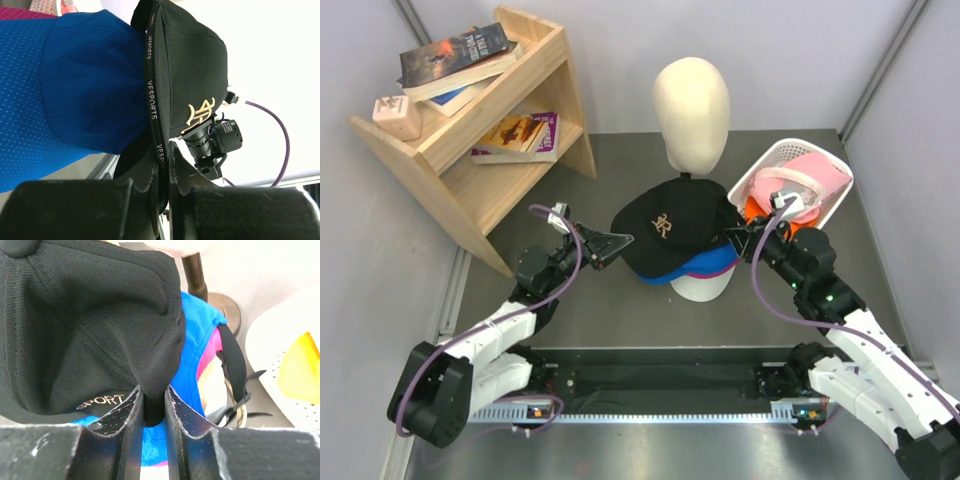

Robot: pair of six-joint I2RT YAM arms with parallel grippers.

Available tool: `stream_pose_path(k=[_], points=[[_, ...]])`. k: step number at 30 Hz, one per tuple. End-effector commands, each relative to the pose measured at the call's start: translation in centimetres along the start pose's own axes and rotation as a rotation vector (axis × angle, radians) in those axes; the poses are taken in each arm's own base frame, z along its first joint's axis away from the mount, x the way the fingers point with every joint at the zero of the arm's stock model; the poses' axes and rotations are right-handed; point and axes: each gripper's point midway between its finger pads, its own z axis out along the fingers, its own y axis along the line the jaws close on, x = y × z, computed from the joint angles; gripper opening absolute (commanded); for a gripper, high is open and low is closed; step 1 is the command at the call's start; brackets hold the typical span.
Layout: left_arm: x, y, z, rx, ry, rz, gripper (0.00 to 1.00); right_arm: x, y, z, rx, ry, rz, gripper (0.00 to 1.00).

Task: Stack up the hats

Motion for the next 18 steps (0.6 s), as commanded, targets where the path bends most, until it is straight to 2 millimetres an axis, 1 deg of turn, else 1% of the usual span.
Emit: stream_pose_path(k=[1,3,5,8,9,10,12,13,14,17,18], points=[[-0.3,1.2,-0.2,-0.008,-0.025,0.039,0.0,-1.2,-2.1,-1.5,0.137,-0.021,0.006,0.2],[-0.3,1.8,-0.4,-0.02,-0.03,0.026,0.0,-1.4,-2.1,-1.9,0.138,-0.027,0.012,0.2],[-0.3,2.0,-0.5,-0.019,-0.031,0.025,0.0,-1.5,-1.9,-2.5,0.136,-0.019,0.012,0.21],[-0.1,3.0,-0.6,-0.046,-0.03,0.001,0.0,-1.3,-1.6,-3.1,0.124,-0.005,0.015,0.21],[-0.1,3.2,-0.7,-0.051,-0.032,-0.003,0.0,-1.1,-1.6,-3.1,0.119,0.004,0.02,0.21],[0.0,3.9,-0.8,-0.068,-0.033,-0.012,0.0,-0.7,-1.6,-3.3,0.12,0.018,0.022,0.21],[0.0,4.4,-1.0,-0.075,-0.04,-0.013,0.0,-0.3,-1.5,-3.4,0.115,0.033,0.025,0.22],[0.1,5.0,-1.1,-0.09,-0.037,-0.02,0.0,-0.1,-1.5,-3.7,0.116,0.04,0.026,0.22],[0.1,5.0,-1.0,-0.087,-0.036,-0.019,0.0,0.0,-1.5,-3.8,0.119,0.043,0.026,0.22],[0.3,5.7,-1.0,-0.102,-0.024,-0.034,0.0,-0.3,-1.5,-4.1,0.122,0.034,0.027,0.28],[0.3,5.6,-0.9,-0.096,-0.017,-0.033,0.0,-0.7,-1.5,-4.3,0.123,0.021,0.027,0.39]])
